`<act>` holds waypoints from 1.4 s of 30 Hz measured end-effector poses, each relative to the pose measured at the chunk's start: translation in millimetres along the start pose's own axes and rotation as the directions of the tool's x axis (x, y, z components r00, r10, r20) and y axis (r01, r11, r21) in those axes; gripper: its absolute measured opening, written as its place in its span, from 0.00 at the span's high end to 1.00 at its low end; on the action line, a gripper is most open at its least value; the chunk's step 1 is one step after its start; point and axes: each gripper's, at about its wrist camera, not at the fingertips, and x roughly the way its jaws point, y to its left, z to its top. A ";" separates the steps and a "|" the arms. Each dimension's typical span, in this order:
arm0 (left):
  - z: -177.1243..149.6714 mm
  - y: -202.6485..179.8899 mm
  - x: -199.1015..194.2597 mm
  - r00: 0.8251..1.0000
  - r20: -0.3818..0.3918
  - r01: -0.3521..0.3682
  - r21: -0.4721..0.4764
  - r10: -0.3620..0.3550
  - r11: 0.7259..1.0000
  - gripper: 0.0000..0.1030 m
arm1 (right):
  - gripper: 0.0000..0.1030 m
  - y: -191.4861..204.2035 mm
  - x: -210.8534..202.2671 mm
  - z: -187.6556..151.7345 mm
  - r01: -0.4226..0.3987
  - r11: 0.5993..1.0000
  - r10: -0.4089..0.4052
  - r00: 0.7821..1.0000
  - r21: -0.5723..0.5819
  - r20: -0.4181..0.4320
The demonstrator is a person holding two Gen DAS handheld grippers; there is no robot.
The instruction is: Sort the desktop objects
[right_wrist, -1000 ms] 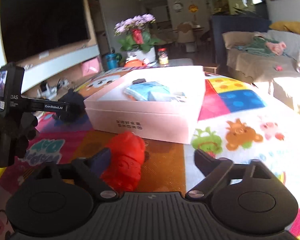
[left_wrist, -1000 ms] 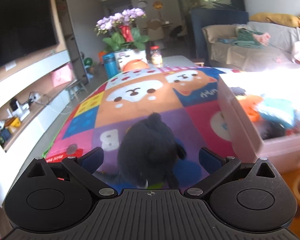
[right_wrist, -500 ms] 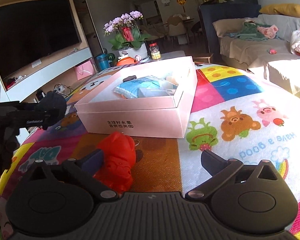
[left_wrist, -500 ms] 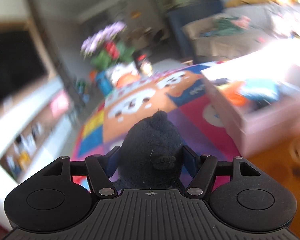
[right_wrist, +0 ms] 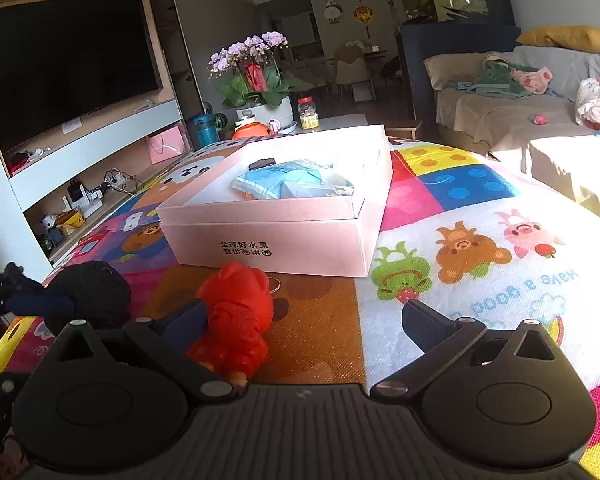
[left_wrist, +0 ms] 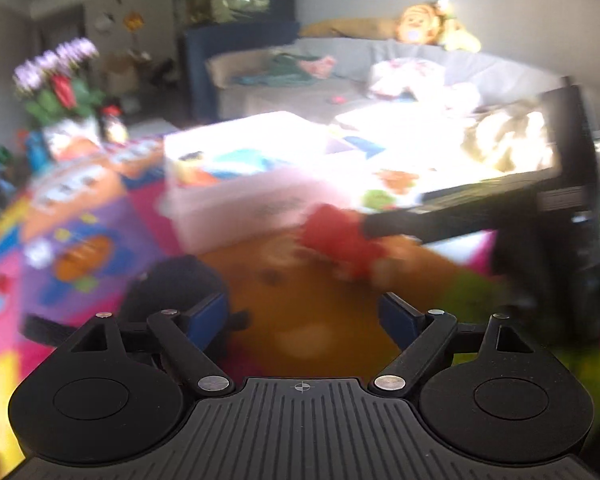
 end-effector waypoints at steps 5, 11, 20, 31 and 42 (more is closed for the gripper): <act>-11.9 -13.7 0.0 1.000 -0.016 -0.002 0.000 0.002 1.000 0.09 | 0.00 -5.4 1.5 -1.4 -0.025 0.998 0.027 0.999 0.049 -0.038; -2.1 -8.5 -46.9 0.994 0.107 -0.023 -0.033 0.026 0.999 0.05 | 0.00 -3.1 11.2 -4.4 -0.065 0.996 0.073 0.989 0.063 -0.132; -8.9 27.1 -20.4 0.953 0.096 -0.276 -0.112 0.287 0.955 0.02 | 0.00 4.7 10.1 -5.4 -0.057 0.998 0.059 0.986 0.019 -0.157; -25.8 46.3 18.7 0.947 0.035 -0.306 -0.197 0.319 0.931 0.00 | 0.21 100.7 -8.7 -27.6 0.167 0.788 -0.119 0.986 -0.593 0.120; -29.9 51.3 12.0 0.951 0.053 -0.284 -0.247 0.305 0.927 0.00 | 0.54 37.7 12.8 22.7 -0.142 0.989 0.130 0.971 -0.047 -0.200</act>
